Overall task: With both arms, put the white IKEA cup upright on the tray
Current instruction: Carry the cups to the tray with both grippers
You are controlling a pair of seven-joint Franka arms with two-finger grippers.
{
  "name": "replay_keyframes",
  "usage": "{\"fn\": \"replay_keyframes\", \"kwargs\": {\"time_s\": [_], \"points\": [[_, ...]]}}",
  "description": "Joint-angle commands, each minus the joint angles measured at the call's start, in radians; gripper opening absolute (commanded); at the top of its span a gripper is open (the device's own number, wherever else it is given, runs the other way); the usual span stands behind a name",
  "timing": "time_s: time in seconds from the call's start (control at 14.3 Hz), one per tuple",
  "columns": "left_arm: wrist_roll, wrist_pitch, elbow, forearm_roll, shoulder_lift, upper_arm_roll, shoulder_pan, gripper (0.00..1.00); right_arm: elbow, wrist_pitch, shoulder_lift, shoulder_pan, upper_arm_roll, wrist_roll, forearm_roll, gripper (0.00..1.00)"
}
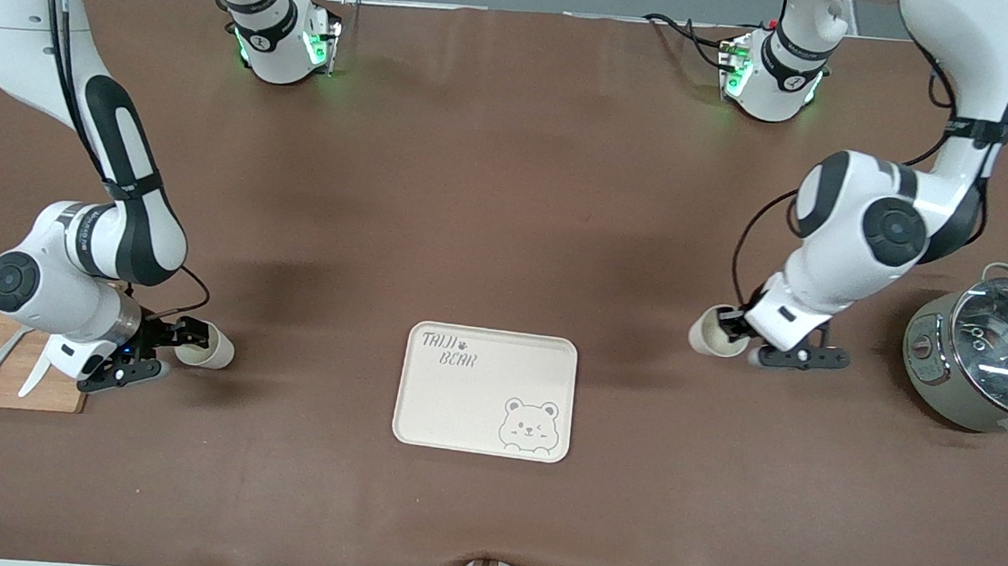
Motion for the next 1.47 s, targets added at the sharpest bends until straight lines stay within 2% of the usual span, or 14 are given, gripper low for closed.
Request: {"fn": "replay_keyframes", "kwargs": {"time_s": [0.0,0.35,0.56,0.98,1.19,1.4], "points": [[-0.113,-0.029,0.119,-0.011,0.099,0.006,-0.067,0.0,-0.005,0.014,0.002,0.006,-0.001,-0.02,0.018,0.79],[-0.29,-0.029,0.203,-0.009,0.151,0.006,-0.165,0.0,-0.003,0.016,0.003,0.005,0.0,-0.052,0.018,0.24],[-0.402,-0.029,0.27,0.008,0.212,0.011,-0.226,0.0,-0.003,0.016,0.003,0.006,-0.001,-0.054,0.018,0.02],[-0.59,-0.011,0.447,0.101,0.384,0.014,-0.305,0.0,0.0,0.008,0.002,0.012,0.0,-0.049,0.018,0.0],[-0.644,0.051,0.449,0.131,0.41,0.014,-0.321,0.0,0.003,-0.006,-0.004,0.018,0.006,-0.04,0.021,0.0],[-0.669,0.083,0.449,0.132,0.441,0.034,-0.354,0.0,0.039,-0.11,-0.033,0.023,0.016,-0.02,0.037,0.0]]}}
